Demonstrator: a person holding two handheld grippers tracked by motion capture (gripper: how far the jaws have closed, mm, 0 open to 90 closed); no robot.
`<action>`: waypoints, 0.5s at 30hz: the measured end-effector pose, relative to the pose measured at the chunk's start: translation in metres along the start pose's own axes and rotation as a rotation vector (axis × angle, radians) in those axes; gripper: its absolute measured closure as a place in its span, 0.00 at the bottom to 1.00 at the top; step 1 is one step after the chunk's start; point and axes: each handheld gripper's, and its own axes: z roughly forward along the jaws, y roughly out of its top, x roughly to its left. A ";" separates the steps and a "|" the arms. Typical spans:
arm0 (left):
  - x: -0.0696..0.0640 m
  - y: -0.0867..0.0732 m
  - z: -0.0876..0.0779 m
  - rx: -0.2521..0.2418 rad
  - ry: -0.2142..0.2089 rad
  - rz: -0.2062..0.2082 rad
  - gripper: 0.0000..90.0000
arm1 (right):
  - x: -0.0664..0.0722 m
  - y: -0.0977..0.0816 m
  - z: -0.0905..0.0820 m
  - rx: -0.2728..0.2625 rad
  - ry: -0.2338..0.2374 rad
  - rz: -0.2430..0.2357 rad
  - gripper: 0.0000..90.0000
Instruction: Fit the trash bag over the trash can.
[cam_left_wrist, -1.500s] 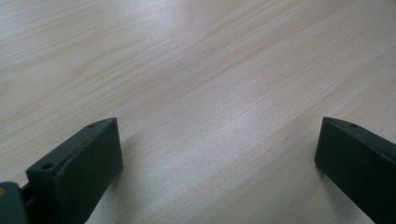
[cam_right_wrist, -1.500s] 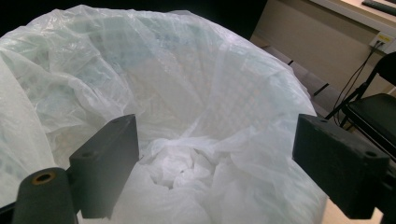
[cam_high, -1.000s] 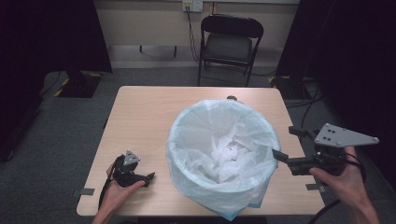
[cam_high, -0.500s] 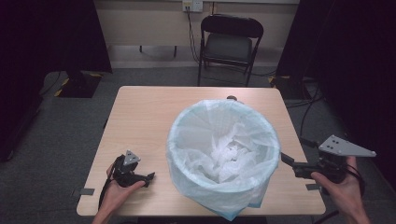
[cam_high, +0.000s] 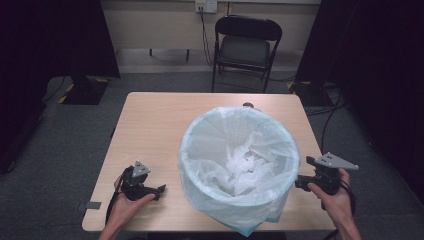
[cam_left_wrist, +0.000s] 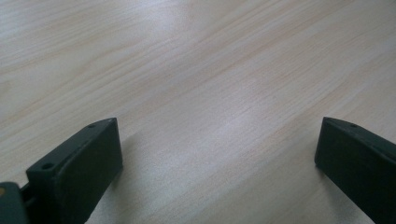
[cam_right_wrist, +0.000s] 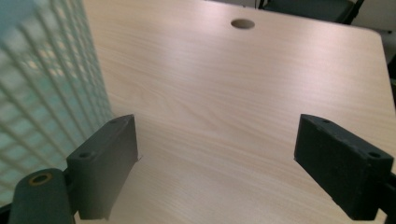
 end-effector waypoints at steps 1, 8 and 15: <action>0.000 0.000 0.000 0.000 0.000 0.000 0.00 | -0.001 -0.004 0.006 0.014 -0.008 0.006 0.14; 0.000 0.000 0.000 -0.002 0.000 -0.002 0.00 | -0.006 -0.024 0.039 0.096 -0.067 0.017 0.14; 0.000 0.000 0.000 -0.002 0.000 -0.002 0.00 | -0.010 -0.042 0.060 0.194 -0.132 0.038 0.15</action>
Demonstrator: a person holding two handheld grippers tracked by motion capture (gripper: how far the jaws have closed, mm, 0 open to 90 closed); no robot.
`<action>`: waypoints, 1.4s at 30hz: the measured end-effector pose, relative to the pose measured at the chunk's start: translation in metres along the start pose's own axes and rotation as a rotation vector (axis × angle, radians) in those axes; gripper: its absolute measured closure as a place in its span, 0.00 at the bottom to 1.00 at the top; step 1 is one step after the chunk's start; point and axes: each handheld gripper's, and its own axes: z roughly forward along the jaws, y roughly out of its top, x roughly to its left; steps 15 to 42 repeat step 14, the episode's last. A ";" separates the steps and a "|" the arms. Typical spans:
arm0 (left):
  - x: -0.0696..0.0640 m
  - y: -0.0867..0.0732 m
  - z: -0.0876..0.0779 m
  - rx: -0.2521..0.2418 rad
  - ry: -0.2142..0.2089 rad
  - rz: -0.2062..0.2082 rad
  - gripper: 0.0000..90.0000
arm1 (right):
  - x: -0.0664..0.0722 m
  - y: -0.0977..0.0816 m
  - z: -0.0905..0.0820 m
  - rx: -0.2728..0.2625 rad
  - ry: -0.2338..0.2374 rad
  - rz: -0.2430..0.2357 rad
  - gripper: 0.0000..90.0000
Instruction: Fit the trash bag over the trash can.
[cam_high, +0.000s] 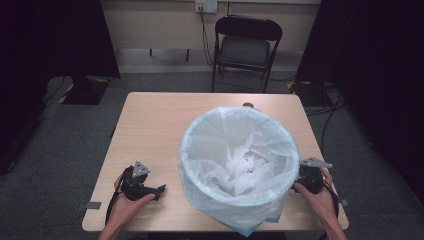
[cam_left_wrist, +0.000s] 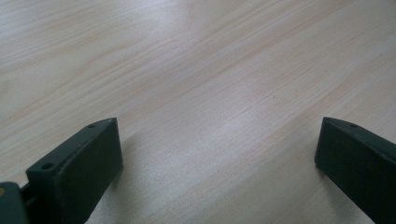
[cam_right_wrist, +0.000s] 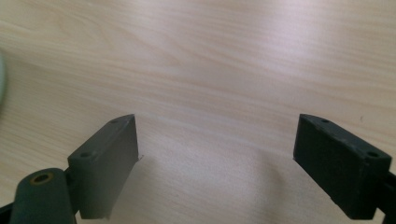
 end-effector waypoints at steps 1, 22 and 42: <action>0.000 0.000 0.000 0.000 0.000 0.000 0.00 | 0.000 -0.001 0.002 0.013 -0.010 0.005 0.15; 0.000 0.000 0.000 -0.002 0.006 -0.010 0.00 | -0.005 -0.008 0.008 0.031 -0.061 0.088 0.11; 0.000 0.000 0.000 -0.002 0.006 -0.010 0.00 | -0.005 -0.008 0.008 0.031 -0.061 0.088 0.11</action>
